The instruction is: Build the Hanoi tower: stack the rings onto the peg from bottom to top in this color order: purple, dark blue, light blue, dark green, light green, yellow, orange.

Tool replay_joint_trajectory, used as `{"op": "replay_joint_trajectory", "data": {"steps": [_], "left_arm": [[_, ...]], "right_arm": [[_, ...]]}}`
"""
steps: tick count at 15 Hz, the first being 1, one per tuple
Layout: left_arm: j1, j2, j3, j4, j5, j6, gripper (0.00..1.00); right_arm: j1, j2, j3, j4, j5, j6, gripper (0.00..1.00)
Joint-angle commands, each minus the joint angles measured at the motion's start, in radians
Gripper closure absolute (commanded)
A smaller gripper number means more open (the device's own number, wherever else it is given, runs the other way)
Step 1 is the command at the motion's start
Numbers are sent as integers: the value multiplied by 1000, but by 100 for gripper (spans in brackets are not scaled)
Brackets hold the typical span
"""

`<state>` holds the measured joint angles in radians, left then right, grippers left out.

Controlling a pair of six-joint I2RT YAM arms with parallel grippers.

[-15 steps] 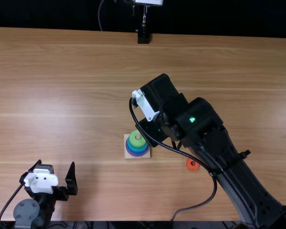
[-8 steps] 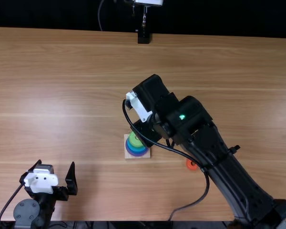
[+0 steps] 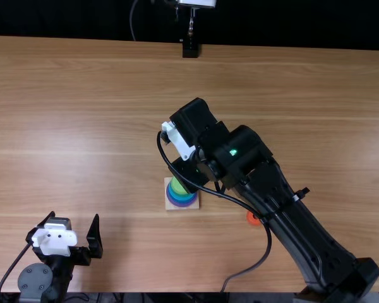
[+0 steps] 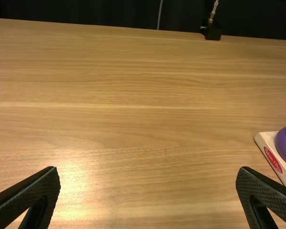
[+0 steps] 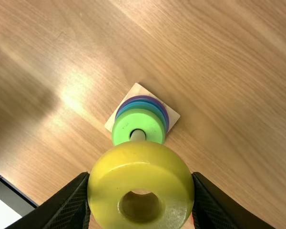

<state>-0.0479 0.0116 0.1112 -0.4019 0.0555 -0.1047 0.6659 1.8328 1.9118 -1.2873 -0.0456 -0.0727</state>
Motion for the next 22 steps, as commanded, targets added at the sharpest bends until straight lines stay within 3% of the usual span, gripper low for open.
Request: {"op": "replay_joint_trajectory", "data": {"steps": [1,20,21,22], "left_arm": [[3,-12,-111,-79,5,11,0],[3,-12,-111,-79,5,11,0],[3,-12,-111,-79,5,11,0],[3,-12,-111,-79,5,11,0]], "right_arm": [[17,28,27,3,-6,5,100],[23,79,9,-2,-2,6,100],[23,80,10,0,0,10,88],[23,80,9,-6,5,10,49]]}}
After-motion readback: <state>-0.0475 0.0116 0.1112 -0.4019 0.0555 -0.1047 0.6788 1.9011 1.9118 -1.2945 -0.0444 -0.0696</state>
